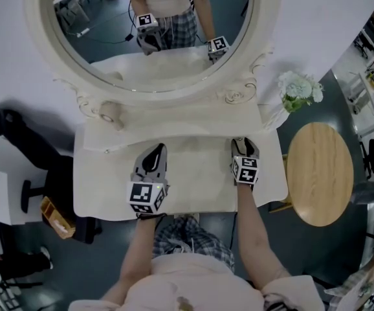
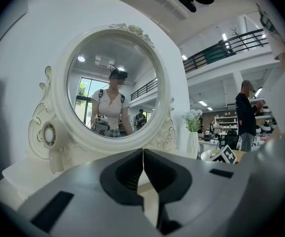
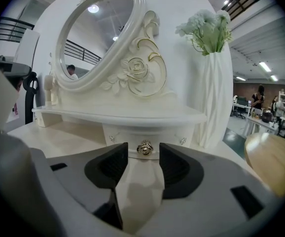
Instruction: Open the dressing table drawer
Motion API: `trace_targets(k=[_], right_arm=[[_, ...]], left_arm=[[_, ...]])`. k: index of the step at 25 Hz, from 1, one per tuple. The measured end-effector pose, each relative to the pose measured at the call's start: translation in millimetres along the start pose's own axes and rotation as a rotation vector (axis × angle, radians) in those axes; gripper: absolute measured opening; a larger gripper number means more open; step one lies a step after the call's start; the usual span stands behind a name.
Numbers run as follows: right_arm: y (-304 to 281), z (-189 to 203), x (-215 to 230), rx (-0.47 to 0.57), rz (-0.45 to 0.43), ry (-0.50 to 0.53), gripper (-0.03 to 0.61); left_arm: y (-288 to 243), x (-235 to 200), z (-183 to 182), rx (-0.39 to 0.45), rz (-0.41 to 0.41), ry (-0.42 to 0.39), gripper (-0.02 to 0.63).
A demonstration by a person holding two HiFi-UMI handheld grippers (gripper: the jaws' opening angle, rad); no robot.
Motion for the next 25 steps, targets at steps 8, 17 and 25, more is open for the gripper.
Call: trace_targets(k=[8,17,25], right_arm=[[-4.1,0.2,1.3,-0.011,-0.001,0.005,0.18],[-8.6,-0.4,2.2,-0.026,0.009,0.006,0.109],[-8.8,-0.6,2.4,-0.03,0.01,0.018,0.106]], left_arm=[[1.5,-4.3,0.5,-0.004,-0.014,-0.004,0.028],[0.1,-6.5,-0.2,-0.005,-0.025,-0.003,0.028],[-1.2,-4.2,-0.6,-0.001,-0.019,-0.003,0.028]])
Point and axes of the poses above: the fingertips, and each gripper's own axes: y backward along the fingers, x to its right, z out of its underside, the point moved 4 cm from there along y, backward along the fingers, and after that the axes turned 12 degrees about y, right-handed, at the moved point
